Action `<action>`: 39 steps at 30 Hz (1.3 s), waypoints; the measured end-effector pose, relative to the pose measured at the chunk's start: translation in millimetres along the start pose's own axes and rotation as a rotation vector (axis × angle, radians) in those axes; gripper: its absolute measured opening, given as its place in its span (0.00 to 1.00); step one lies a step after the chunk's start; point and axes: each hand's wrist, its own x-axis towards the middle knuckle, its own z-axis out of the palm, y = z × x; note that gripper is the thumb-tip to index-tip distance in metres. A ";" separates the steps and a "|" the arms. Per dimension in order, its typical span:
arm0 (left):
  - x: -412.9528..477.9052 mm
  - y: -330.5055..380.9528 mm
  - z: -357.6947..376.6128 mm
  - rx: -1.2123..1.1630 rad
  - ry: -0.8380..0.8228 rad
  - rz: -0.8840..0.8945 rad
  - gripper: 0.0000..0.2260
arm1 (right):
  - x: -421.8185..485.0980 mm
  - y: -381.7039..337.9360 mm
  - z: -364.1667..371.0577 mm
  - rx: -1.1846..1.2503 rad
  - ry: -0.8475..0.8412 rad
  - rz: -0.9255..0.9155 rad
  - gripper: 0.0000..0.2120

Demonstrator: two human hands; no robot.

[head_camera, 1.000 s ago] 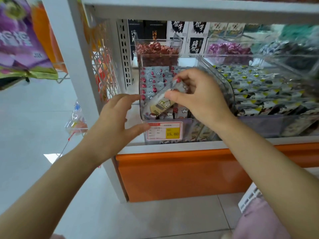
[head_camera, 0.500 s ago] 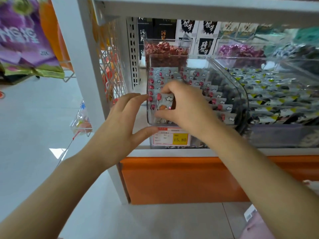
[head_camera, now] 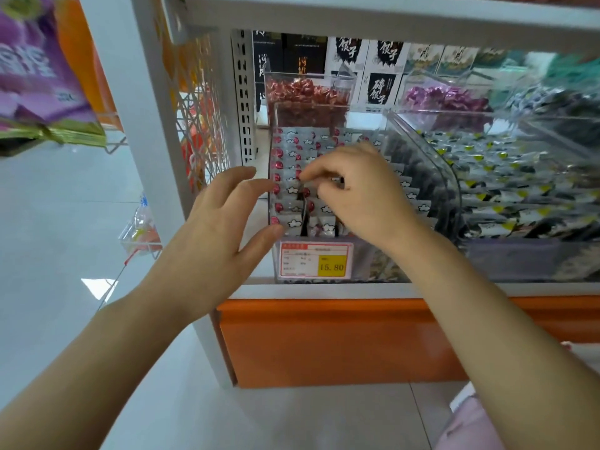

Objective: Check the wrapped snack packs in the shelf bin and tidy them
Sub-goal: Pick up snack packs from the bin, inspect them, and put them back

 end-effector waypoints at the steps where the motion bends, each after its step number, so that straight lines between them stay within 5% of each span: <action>1: -0.5 0.9 -0.1 0.013 -0.005 0.006 0.25 | 3.1 1.6 -1.0 -0.018 0.001 0.011 0.11; 9: -1.9 4.9 4.0 0.153 -0.072 0.038 0.20 | 15.9 -5.6 15.4 -0.264 -0.191 -0.107 0.08; 17: -3.3 4.0 3.9 0.151 -0.038 0.027 0.22 | -0.6 -4.8 -14.6 0.634 0.402 0.229 0.06; 21: 1.3 13.0 0.2 0.122 0.130 0.036 0.19 | -24.1 2.7 -32.8 1.016 0.465 0.446 0.06; 26: -0.2 33.5 8.7 -0.291 0.087 -0.045 0.18 | -52.5 6.3 -40.3 1.366 0.418 0.605 0.09; 32: 6.1 43.6 18.5 -0.714 0.115 -0.216 0.05 | -77.2 14.3 -44.4 1.381 0.258 0.635 0.06; 34: 6.2 41.6 19.3 -0.750 0.124 -0.253 0.04 | -82.7 17.0 -46.3 1.366 0.163 0.649 0.03; 39: 5.3 39.4 17.7 -0.941 0.109 -0.340 0.11 | -87.9 21.3 -46.9 1.460 0.090 0.715 0.13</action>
